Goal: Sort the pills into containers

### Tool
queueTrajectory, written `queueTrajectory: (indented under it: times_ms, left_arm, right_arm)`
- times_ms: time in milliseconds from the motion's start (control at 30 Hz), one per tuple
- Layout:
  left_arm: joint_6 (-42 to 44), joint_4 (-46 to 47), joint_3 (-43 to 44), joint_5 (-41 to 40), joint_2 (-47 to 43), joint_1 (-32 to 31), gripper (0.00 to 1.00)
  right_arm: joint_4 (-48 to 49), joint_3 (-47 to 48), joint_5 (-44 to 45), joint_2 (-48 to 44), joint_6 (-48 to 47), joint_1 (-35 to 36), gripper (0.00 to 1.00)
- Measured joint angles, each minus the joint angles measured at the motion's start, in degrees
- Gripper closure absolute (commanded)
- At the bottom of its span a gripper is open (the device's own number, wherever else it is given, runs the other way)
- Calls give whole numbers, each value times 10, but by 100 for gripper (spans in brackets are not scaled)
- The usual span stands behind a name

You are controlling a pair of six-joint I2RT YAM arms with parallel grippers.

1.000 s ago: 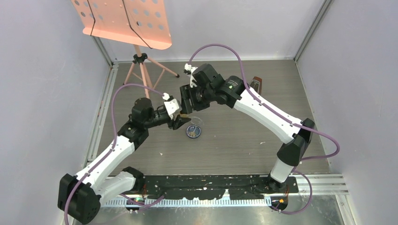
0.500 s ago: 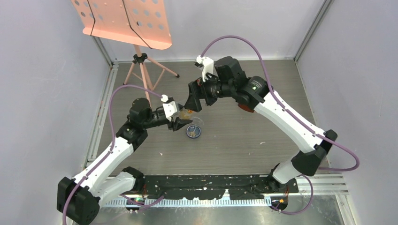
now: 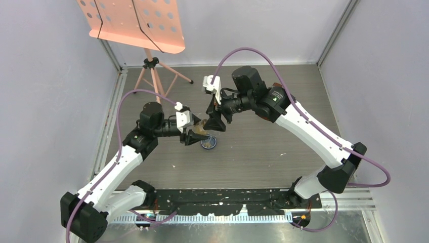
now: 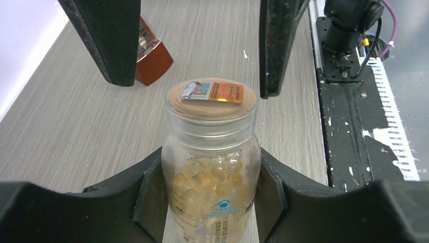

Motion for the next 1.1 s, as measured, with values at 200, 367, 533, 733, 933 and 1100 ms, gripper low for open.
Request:
queueTrajectory:
  times_ms: [200, 367, 533, 733, 933, 1100]
  left_arm:
    - [2, -18, 7, 14, 1, 0, 100]
    - [2, -29, 9, 20, 3, 0, 99]
    - [2, -35, 11, 22, 8, 0, 98]
    - [2, -35, 16, 21, 9, 0, 98]
    - [2, -36, 16, 12, 9, 1, 98]
    - [-3, -34, 16, -15, 9, 2, 97]
  right_arm:
    - [-11, 0, -6, 0, -62, 6, 37]
    - [-14, 0, 11, 0, -89, 23, 31]
    - [-23, 0, 36, 3, -101, 30, 30]
    - [-30, 0, 46, 5, -103, 31, 35]
    - [-37, 0, 45, 7, -99, 33, 60]
    - [-29, 3, 62, 17, -69, 37, 67]
